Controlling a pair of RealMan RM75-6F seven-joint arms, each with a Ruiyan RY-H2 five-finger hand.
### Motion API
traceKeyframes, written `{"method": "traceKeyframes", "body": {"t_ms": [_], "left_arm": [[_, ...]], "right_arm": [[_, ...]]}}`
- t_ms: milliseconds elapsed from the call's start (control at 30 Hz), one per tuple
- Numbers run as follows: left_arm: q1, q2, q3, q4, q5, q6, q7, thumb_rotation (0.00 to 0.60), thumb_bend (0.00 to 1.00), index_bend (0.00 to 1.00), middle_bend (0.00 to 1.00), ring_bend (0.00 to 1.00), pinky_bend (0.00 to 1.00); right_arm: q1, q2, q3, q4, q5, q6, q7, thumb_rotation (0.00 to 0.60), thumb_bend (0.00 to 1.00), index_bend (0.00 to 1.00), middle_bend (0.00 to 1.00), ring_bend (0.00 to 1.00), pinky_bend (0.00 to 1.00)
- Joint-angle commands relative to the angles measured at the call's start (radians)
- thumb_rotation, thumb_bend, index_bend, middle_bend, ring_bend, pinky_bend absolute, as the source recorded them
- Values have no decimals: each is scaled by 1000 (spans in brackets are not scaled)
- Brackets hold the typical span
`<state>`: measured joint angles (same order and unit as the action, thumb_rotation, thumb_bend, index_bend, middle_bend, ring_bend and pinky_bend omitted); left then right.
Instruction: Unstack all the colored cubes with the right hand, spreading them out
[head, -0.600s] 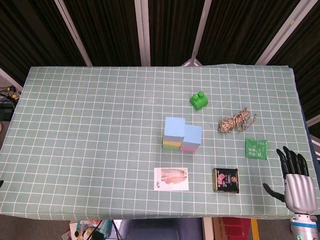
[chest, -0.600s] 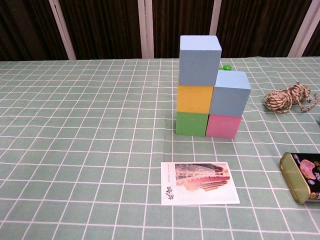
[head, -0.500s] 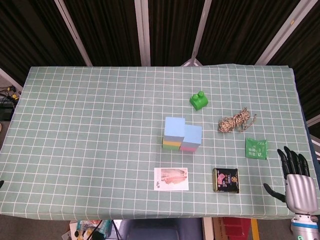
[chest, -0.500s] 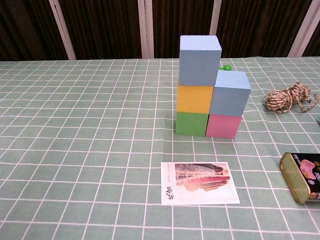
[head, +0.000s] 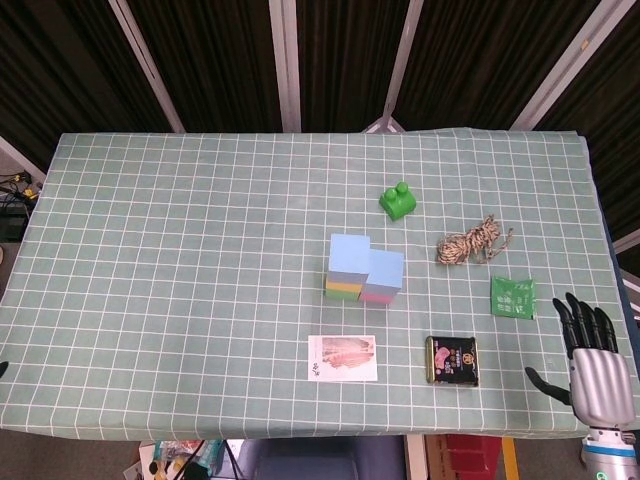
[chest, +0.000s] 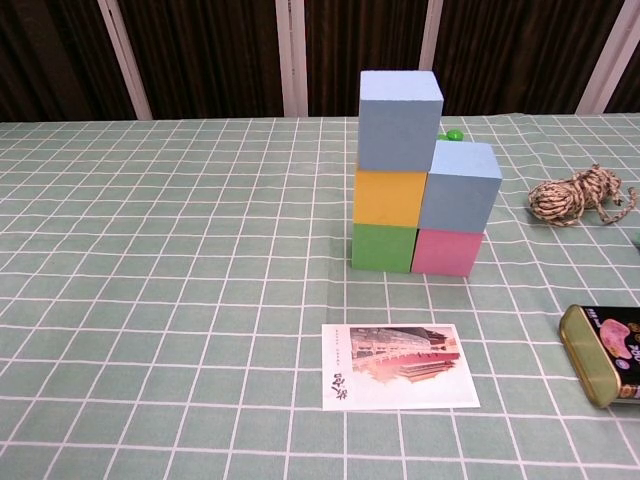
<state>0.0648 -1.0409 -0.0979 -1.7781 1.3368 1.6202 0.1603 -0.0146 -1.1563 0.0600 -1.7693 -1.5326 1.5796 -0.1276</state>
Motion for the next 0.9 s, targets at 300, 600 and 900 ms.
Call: {"method": "traceKeyframes", "body": {"t_ms": [300, 600, 900], "left_arm": [[-6, -11, 7, -1, 13, -5, 24, 600, 169, 135, 0, 0, 48], [-16, -20, 2, -2, 1, -16, 47, 600, 169, 135, 0, 0, 48], [-15, -12, 0, -3, -3, -17, 29, 600, 169, 134, 0, 0, 48]], "right_arm": [[33, -59, -9, 31, -36, -39, 81, 600, 171, 25, 0, 0, 0], [144, -110, 59, 15, 124, -244, 183, 600, 171, 25, 0, 0, 0], [263, -268, 167, 48, 285, -322, 76, 600, 171, 25, 0, 0, 0]]}}
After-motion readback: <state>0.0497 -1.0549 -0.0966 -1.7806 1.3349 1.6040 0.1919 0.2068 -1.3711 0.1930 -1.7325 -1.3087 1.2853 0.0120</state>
